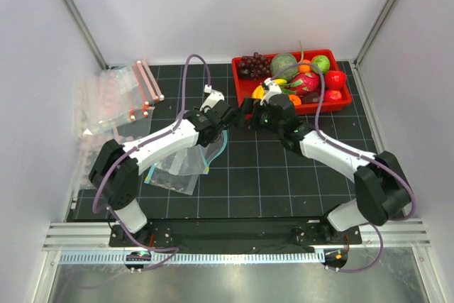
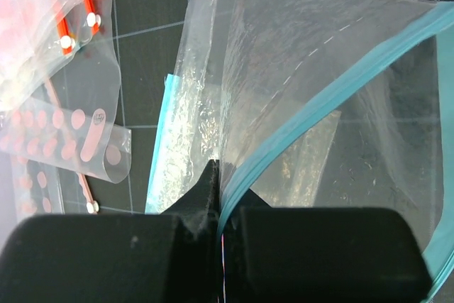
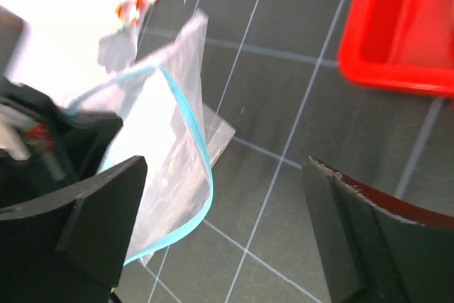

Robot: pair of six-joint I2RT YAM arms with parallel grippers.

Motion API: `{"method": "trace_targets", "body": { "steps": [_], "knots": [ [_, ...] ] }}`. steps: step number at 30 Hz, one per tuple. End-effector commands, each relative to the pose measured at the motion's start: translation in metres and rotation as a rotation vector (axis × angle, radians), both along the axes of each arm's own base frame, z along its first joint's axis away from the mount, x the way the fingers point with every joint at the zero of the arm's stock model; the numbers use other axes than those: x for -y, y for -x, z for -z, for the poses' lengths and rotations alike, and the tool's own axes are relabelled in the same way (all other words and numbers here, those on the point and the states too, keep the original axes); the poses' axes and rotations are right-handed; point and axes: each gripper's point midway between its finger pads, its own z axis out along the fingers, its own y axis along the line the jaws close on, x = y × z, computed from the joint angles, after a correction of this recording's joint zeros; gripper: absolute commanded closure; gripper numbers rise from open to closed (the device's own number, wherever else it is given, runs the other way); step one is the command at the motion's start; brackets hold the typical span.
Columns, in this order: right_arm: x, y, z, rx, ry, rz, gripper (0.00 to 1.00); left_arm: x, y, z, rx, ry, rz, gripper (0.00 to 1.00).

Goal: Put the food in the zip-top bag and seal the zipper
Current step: Open the zipper of the food storage bag at the center of the board, then pick up the fake fruit from the bin.

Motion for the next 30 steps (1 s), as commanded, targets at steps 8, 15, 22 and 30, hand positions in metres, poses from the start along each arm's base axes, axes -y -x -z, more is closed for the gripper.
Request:
{"method": "trace_targets", "body": {
  "steps": [8, 15, 22, 30],
  "knots": [
    [0.131, -0.075, -0.074, 0.185, 0.169, 0.53, 0.01, 0.017, -0.008, -0.014, 0.02, 0.101, 0.017, 1.0],
    [0.2, -0.166, -0.086, 0.136, 0.116, 0.773, 0.0, 0.026, -0.003, -0.012, -0.005, 0.165, 0.034, 1.0],
    [0.233, -0.256, -0.071, 0.149, 0.171, 0.876, 0.0, 0.03, 0.003, -0.019, -0.012, 0.211, 0.046, 1.0],
    [0.246, -0.33, -0.08, 0.301, 0.137, 1.004, 0.0, 0.031, 0.006, -0.027, 0.007, 0.238, 0.057, 1.0]
  ]
}}
